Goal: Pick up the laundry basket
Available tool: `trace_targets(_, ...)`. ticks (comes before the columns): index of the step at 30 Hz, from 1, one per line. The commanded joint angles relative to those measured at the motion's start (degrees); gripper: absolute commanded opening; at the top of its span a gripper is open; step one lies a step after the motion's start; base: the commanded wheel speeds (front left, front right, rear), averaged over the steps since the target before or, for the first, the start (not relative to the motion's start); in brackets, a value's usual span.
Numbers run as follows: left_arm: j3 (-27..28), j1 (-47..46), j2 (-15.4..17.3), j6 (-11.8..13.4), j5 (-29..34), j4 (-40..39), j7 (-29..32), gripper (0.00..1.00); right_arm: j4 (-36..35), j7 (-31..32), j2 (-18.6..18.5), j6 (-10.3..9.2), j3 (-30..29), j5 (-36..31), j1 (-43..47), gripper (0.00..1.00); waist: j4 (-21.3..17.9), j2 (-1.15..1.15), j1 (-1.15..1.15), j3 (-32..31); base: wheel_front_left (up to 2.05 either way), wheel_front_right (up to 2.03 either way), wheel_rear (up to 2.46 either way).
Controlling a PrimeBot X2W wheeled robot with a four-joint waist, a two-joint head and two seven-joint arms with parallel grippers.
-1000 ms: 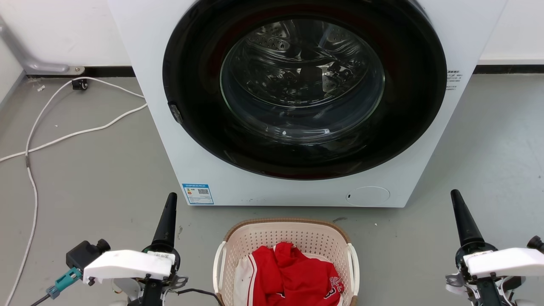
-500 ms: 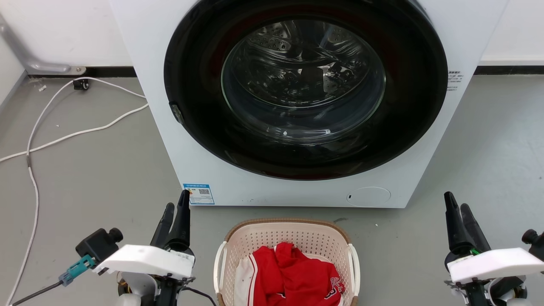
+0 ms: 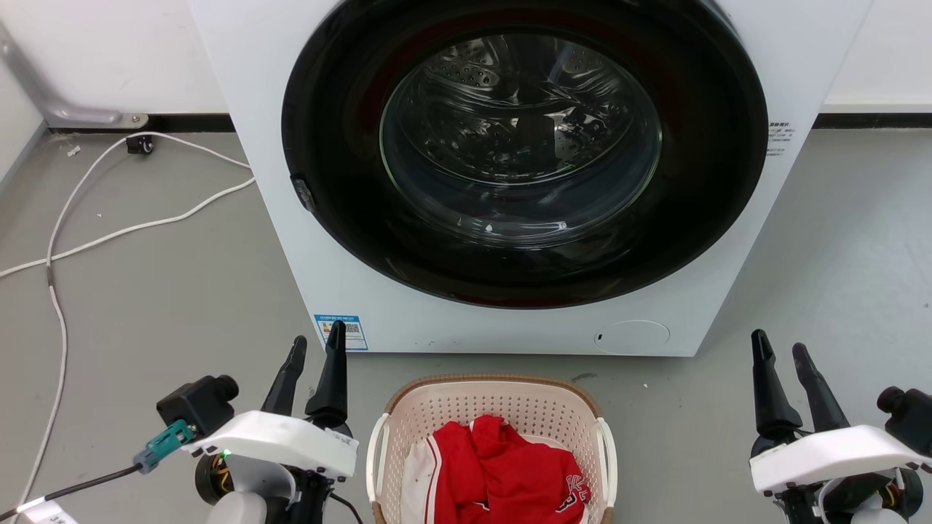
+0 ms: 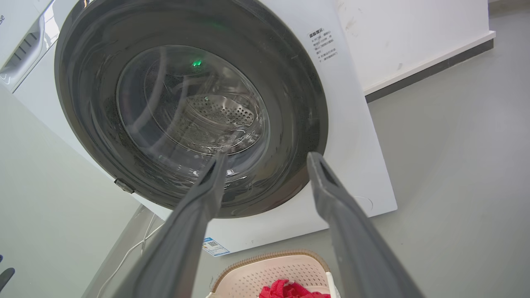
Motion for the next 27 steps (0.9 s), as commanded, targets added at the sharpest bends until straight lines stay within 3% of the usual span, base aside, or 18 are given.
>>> trace_targets(1, -0.33, -1.57, 0.17, 0.19, 1.91, -0.37, -0.57, 1.00, -0.73, -0.63, 0.01, 0.12, 0.12, -1.93, -0.32, 1.00, 0.00, 0.00, 0.00, 0.02, 0.00, 0.00, 0.00)
trace_targets(27, -3.34, -2.95, 0.20, 1.61, 19.63, 1.95, -4.40, 1.00, -0.59, -3.64, 0.48, 0.13, 0.70, -19.64, 0.66, 1.00, 0.30, 0.00, 0.00, 0.01, 0.00, 0.00, 0.00)
